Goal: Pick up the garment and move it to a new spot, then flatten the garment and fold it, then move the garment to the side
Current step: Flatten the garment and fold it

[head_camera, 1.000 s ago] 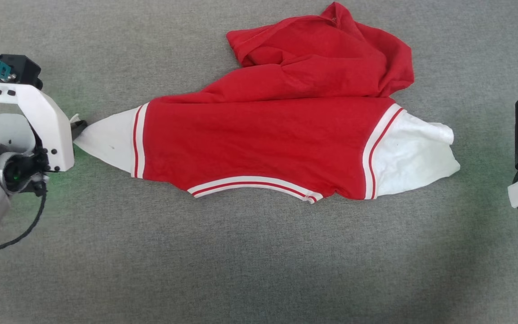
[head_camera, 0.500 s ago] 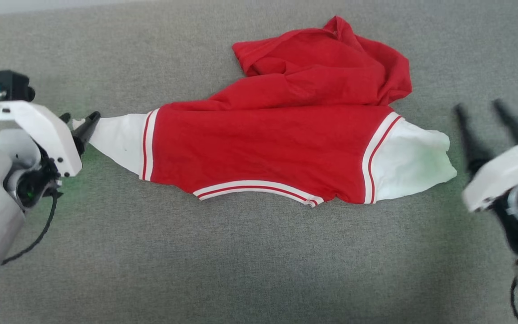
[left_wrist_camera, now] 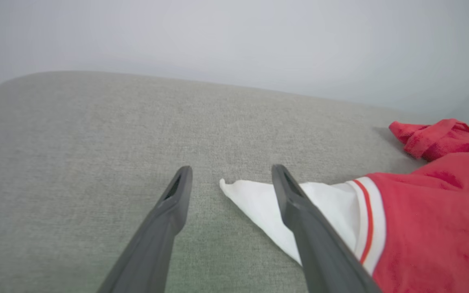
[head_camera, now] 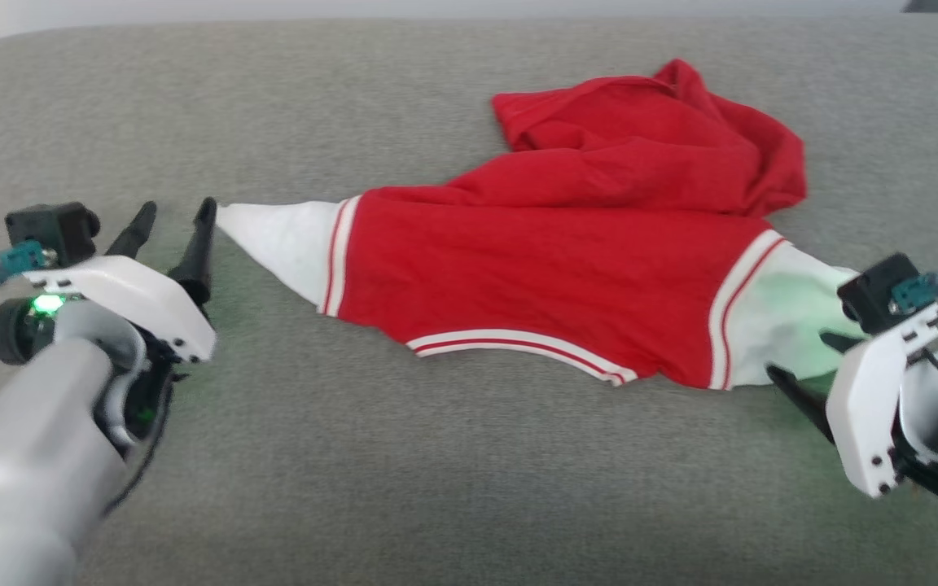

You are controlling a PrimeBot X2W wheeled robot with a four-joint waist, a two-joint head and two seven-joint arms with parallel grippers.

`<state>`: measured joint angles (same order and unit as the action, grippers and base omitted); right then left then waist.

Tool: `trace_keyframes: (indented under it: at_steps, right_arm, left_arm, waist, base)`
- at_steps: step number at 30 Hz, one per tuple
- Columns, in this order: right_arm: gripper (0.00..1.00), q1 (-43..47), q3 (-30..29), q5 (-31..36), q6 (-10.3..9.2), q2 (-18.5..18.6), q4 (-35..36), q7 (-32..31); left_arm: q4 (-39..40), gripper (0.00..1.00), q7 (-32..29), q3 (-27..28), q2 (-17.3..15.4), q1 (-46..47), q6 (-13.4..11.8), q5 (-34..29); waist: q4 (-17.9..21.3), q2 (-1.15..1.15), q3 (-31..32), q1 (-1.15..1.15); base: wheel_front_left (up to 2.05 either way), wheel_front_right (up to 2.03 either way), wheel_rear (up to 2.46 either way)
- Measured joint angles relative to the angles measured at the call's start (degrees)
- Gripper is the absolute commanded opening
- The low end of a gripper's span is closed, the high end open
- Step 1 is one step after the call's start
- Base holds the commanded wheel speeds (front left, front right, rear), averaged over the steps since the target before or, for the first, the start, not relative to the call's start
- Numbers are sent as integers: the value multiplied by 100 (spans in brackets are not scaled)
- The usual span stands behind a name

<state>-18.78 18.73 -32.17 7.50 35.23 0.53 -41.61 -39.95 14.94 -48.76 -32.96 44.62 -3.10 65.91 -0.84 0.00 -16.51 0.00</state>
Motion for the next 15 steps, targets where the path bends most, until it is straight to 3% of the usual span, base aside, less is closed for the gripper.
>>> trace_keyframes:
  at_steps: [3, 4, 7, 11, 15]
  right_arm:
    - [100, 177, 121, -74, 0, 237, 148, -301]
    - [100, 177, 121, -74, 0, 237, 148, -301]
    - [100, 269, 170, -88, 0, 345, 237, -437]
    - [100, 372, 171, -2, 0, 506, 223, -527]
    - [100, 417, 83, 88, 0, 645, 178, -570]
  left_arm:
    - [828, 100, 2, 916, 204, -888, -345, -1009]
    - [828, 100, 2, 916, 204, -888, -345, -1009]
    - [1616, 100, 3, 1742, 488, -1767, -567, -1973]
    - [2397, 100, 3, 2618, 1013, -2672, -542, -3007]
    - [2867, 100, 3, 3348, 1488, -3230, -319, -3733]
  waist:
    - [-179, 0, 0, 0]
    - [-179, 0, 0, 0]
    - [-348, 0, 4, 0]
    - [-585, 0, 0, 0]
    - [-809, 0, -26, 0]
  base:
    - [0, 0, 0]
    - [0, 0, 0]
    - [0, 0, 0]
    - [0, 0, 0]
    - [0, 0, 0]
